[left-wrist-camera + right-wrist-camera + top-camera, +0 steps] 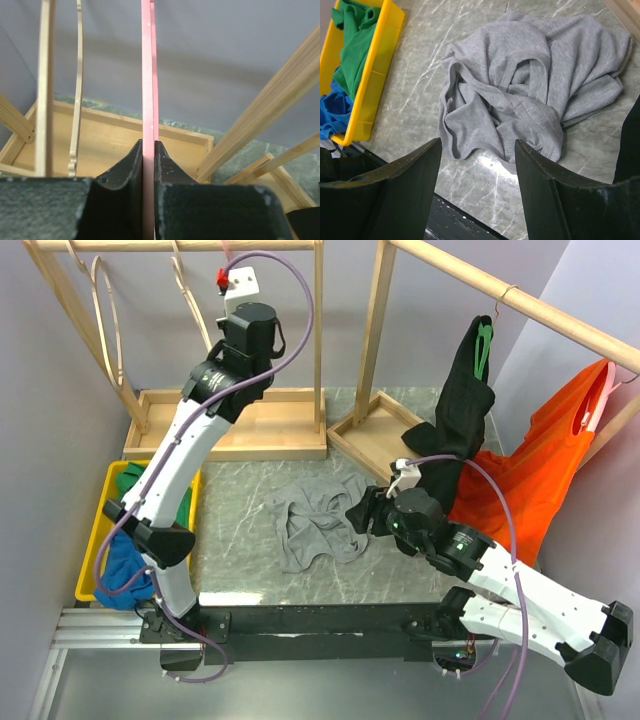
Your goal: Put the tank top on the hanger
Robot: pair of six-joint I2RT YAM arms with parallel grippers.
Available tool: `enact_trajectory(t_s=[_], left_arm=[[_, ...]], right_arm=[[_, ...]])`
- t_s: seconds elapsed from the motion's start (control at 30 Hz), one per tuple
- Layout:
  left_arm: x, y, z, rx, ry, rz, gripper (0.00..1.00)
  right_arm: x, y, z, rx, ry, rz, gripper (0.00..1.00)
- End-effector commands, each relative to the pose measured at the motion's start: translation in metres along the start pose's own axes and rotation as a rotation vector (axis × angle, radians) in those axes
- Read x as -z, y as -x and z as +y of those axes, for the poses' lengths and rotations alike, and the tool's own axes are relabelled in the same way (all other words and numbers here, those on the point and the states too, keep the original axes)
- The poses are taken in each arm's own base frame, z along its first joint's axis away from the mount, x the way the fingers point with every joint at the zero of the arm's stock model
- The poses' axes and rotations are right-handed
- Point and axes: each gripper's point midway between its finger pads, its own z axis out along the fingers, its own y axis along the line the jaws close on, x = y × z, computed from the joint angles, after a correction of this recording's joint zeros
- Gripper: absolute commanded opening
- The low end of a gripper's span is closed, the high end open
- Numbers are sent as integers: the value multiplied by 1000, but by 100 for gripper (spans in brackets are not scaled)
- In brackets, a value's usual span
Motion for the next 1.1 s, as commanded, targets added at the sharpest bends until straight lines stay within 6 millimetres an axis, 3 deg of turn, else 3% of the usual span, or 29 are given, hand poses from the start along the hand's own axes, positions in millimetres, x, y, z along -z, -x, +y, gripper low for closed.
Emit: enact_trajectory(t_s=[0.0, 0.3, 0.57, 0.67, 0.8, 0.97, 1.07], left_arm=[[42, 64, 8, 107, -73, -122, 1], [78, 59, 10, 115, -186, -87, 1], [109, 30, 20, 94, -310, -4, 1], [123, 14, 21, 71, -378, 36, 1], [145, -23, 25, 29, -468, 105, 1], [175, -61, 33, 17, -574, 168, 1], [196, -91, 41, 4, -655, 219, 1]], right_arm=[[0, 17, 12, 9, 31, -44, 68], [-6, 19, 12, 25, 18, -48, 69], [-11, 24, 11, 43, -10, -57, 70], [-12, 26, 6, 45, -36, -65, 70], [-16, 21, -2, 48, -70, -64, 69], [-27, 0, -14, 43, -106, -10, 68], [-33, -15, -23, 40, -131, 22, 61]])
